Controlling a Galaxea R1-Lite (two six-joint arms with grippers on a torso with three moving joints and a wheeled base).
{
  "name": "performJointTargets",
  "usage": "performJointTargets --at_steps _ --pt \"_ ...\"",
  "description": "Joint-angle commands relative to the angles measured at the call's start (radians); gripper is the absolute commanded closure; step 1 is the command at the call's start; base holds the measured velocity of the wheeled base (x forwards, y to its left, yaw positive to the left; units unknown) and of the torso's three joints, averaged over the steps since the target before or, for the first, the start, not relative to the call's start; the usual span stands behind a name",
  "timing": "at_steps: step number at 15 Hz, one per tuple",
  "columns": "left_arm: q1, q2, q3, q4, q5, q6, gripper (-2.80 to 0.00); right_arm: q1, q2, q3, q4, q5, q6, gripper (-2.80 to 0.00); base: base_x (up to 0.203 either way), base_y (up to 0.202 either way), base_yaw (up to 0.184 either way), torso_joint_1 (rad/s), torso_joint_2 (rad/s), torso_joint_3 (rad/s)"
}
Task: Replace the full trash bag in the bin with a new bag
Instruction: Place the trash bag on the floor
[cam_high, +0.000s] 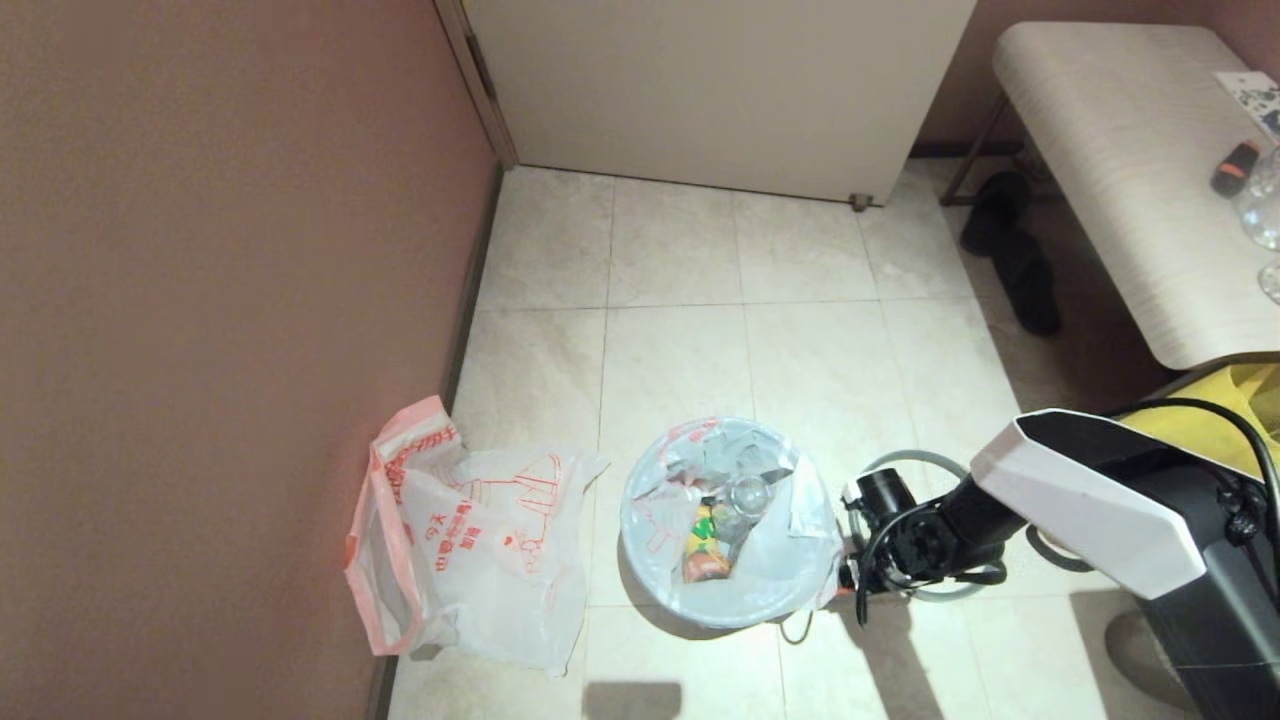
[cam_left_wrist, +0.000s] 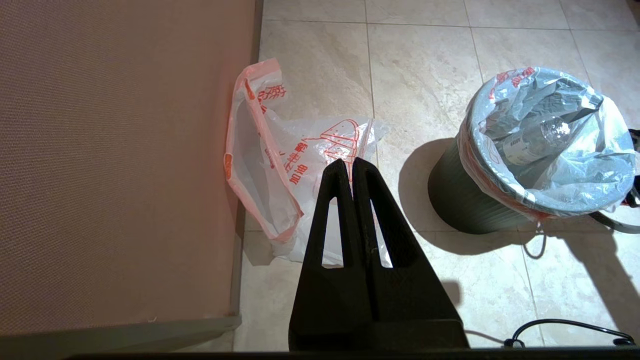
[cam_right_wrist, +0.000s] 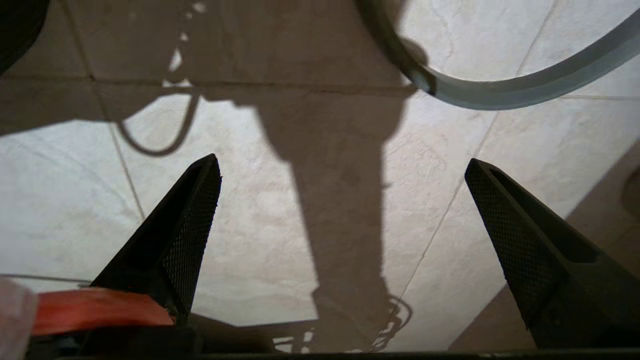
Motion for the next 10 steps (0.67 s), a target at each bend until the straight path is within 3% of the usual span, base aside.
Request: performJointTargets --at_steps 1,3,8,10 --pt "0.000 0.001 0.000 -0.001 0.000 -0.002 0.00 0.002 0.030 -0.014 -0.012 -0.027 0.005 0.00 0.000 0.000 0.000 0.000 0.00 0.000" --pt "0.000 0.001 0.000 -0.001 0.001 -0.002 0.00 -0.002 0.035 -0.018 -0.071 -0.065 0.012 0.00 0.000 0.000 0.000 0.000 0.00 0.000" --pt "0.000 0.001 0.000 -0.001 0.001 -0.001 0.00 -0.013 0.041 -0.016 -0.075 -0.089 0.013 0.00 0.000 0.000 0.000 0.000 0.00 0.000" --pt "0.000 0.001 0.000 -0.001 0.001 -0.001 0.00 -0.007 0.036 -0.006 -0.085 -0.186 0.059 0.00 0.000 0.000 0.000 0.000 0.00 0.000"
